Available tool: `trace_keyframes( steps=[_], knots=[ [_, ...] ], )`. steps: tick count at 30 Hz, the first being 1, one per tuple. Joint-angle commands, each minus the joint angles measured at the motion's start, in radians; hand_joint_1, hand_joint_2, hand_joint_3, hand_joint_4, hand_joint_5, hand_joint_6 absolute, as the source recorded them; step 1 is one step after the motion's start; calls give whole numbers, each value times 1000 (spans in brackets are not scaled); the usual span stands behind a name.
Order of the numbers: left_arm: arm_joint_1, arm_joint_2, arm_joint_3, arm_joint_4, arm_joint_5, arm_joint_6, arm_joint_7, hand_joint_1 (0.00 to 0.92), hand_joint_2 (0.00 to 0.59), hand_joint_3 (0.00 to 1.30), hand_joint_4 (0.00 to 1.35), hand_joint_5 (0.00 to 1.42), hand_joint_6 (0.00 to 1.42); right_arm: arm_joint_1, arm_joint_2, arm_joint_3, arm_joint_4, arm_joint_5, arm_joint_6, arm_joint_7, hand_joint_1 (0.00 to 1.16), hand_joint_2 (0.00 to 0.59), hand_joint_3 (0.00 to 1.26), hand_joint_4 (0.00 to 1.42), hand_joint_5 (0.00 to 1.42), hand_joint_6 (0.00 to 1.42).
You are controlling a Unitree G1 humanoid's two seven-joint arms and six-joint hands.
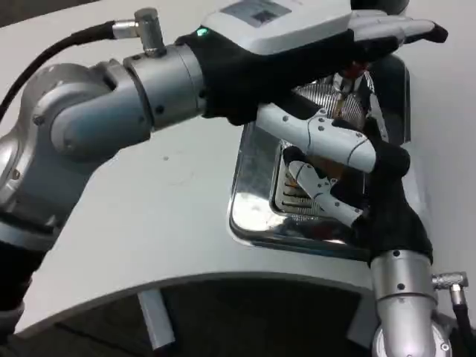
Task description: Grasp the cup under the faucet to collect the drink, then remove the cup.
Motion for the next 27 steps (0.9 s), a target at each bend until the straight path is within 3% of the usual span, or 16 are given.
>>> trace_keyframes(
  steps=[1, 27],
  knots=[
    [65, 44, -24, 12, 41, 17, -62, 0, 72, 108, 3, 59, 184, 10, 15, 15, 18, 10, -27, -9, 693, 248, 73, 83, 118, 162],
    [97, 73, -5, -35, 41, 14, -55, 0, 45, 89, 9, 73, 191, 2, 54, 42, 30, -56, -16, -117, 759, 251, 200, 217, 233, 273]
  ],
)
